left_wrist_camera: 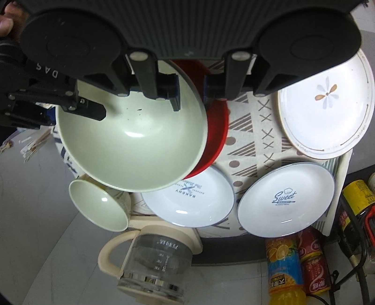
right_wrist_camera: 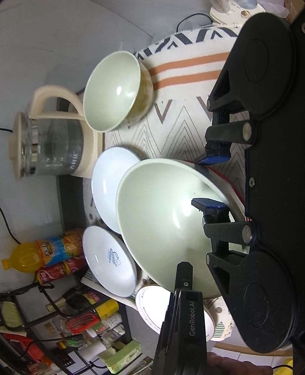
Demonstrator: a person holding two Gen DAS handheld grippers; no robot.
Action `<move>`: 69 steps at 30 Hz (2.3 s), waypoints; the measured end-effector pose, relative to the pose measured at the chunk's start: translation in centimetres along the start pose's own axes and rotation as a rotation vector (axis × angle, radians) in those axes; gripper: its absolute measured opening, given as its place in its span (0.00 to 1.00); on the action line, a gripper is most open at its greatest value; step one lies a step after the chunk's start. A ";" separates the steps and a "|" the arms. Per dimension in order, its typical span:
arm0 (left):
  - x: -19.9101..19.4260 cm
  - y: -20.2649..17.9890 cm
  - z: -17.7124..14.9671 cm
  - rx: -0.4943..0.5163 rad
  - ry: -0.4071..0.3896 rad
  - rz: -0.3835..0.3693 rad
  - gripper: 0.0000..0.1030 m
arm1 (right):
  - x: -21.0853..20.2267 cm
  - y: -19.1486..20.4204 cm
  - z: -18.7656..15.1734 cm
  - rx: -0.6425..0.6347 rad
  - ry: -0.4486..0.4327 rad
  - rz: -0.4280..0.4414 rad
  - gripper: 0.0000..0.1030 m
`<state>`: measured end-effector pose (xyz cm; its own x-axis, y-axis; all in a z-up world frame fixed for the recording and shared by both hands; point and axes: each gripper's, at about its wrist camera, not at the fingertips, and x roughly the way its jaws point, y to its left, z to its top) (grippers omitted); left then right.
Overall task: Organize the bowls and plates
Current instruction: 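Lift the pale green bowl with both tools and lower it into the red bowl, then open both tools and move them to the small pale green bowl, then grip the small pale green bowl rim with both tools and lift it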
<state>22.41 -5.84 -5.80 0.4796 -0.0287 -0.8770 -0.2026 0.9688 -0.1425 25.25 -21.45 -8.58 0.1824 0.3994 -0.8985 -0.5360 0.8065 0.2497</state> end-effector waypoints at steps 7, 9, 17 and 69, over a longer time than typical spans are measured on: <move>0.2 0.9 0.3 -0.023 -0.012 0.018 0.27 | 0.3 0.2 0.2 -0.024 -0.005 0.007 0.40; -0.5 1.1 0.7 -0.037 -0.055 0.034 0.44 | 0.1 -0.1 0.3 -0.021 -0.018 0.016 0.47; -2.1 1.3 1.7 -0.030 -0.125 0.093 0.73 | -1.5 -1.6 0.4 0.021 -0.088 0.008 0.82; 5.6 -10.0 10.4 0.224 -0.171 -0.128 0.79 | -1.5 -13.9 1.4 0.381 -0.267 -0.171 0.97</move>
<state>35.99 -13.11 -4.51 0.6300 -0.1307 -0.7655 0.0533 0.9907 -0.1253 33.53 -32.63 -10.24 0.4727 0.3045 -0.8269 -0.1490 0.9525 0.2656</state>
